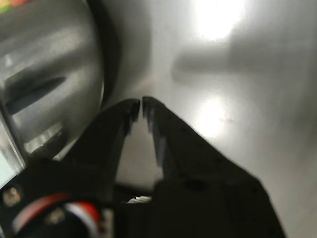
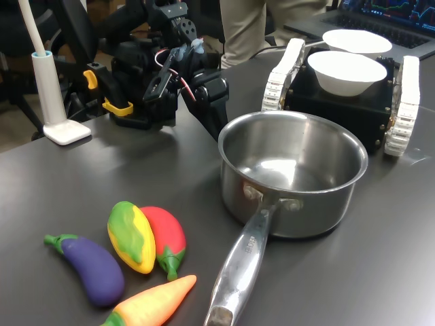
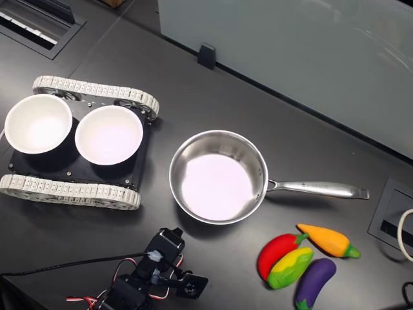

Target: Pick up the brinjal and place them in the pan

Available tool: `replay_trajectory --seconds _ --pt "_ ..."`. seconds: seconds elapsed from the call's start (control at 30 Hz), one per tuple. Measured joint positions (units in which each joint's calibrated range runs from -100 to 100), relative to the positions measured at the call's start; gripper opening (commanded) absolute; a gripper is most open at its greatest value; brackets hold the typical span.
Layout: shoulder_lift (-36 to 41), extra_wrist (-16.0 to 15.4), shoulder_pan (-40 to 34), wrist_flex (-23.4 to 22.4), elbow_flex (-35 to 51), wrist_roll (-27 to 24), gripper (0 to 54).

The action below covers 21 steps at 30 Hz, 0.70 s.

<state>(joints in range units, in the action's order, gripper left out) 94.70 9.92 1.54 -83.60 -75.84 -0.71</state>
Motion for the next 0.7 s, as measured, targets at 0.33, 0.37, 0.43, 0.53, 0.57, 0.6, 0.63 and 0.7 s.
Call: replay_trajectory --seconds 0.33,0.37,0.43,0.53,0.57,0.6,0.63,0.7 --pt "-0.51 0.0 -0.11 -5.69 7.6 1.17 0.1" --pt "-1.01 0.0 -0.11 -6.03 8.78 1.47 0.1" --pt "-2.19 0.0 -0.11 -6.88 10.86 2.1 0.1" --pt "-3.62 0.0 -0.11 -8.07 13.76 2.88 0.1" --pt "-3.96 0.0 -0.11 -8.41 14.66 3.03 0.1" --pt "-4.38 0.0 -0.11 -8.92 15.75 3.22 0.1" --pt "-4.8 -0.09 0.22 -9.43 17.01 3.42 0.1" --pt "-5.81 -0.09 1.21 -10.71 19.82 3.91 0.1"
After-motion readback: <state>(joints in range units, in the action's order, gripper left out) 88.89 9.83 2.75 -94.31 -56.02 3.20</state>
